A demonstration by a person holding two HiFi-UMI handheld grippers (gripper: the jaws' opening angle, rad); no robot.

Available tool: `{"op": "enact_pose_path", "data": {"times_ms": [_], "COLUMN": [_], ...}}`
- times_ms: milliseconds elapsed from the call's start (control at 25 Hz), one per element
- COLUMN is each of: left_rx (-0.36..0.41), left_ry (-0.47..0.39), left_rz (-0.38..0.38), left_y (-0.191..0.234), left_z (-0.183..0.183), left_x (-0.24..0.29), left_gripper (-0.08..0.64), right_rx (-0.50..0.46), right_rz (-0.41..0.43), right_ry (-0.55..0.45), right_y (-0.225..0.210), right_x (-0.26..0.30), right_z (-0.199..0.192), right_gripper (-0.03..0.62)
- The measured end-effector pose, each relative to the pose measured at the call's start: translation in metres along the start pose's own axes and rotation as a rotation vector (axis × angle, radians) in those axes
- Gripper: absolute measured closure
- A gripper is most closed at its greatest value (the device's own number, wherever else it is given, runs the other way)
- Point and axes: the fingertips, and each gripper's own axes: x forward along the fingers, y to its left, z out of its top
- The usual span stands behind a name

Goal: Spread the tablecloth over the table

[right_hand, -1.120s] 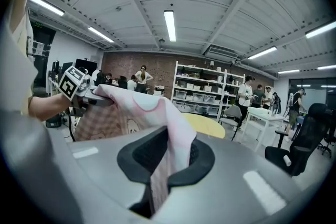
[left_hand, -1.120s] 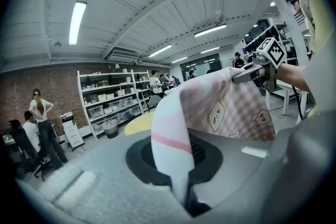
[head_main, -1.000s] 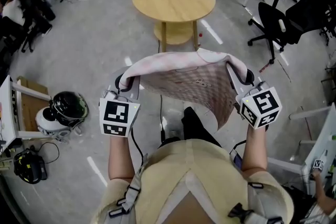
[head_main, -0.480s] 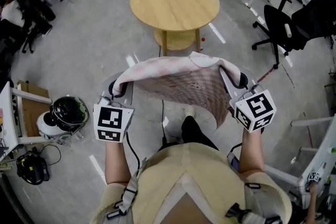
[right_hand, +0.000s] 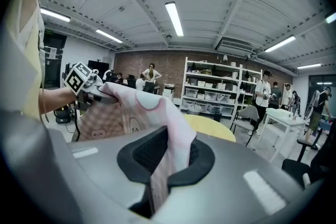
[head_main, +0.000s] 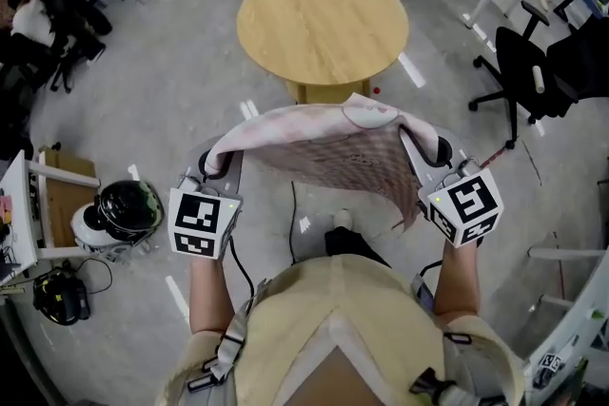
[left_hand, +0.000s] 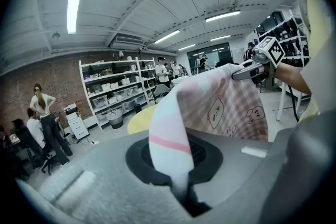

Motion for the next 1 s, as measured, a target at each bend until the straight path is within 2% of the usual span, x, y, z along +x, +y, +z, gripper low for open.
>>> {"op": "enact_pose_path", "data": {"times_ms": [440,720,1000], "left_rx": [0.015,0.024,0.043], "left_ry": [0.025,0.024,-0.003], "left_rz": [0.068,0.087,0.083], "left_y": [0.011,0.020,0.055], "left_z": [0.044,0.063,0.080], "left_x": [0.079,0.116,0.162], "left_gripper": [0.552,0.551,0.551], "right_rx": [-0.017,0.001,-0.028], "right_rz": [0.060,0.034,-0.024], "right_ry": [-0.042,-0.065,-0.057], "right_y": [-0.088,-0.124,-0.152], "right_x": [0.041,0.061,0.096], "right_z": [0.004,0.007,0.023], "right_gripper": [0.581,0.581,0.581]}}
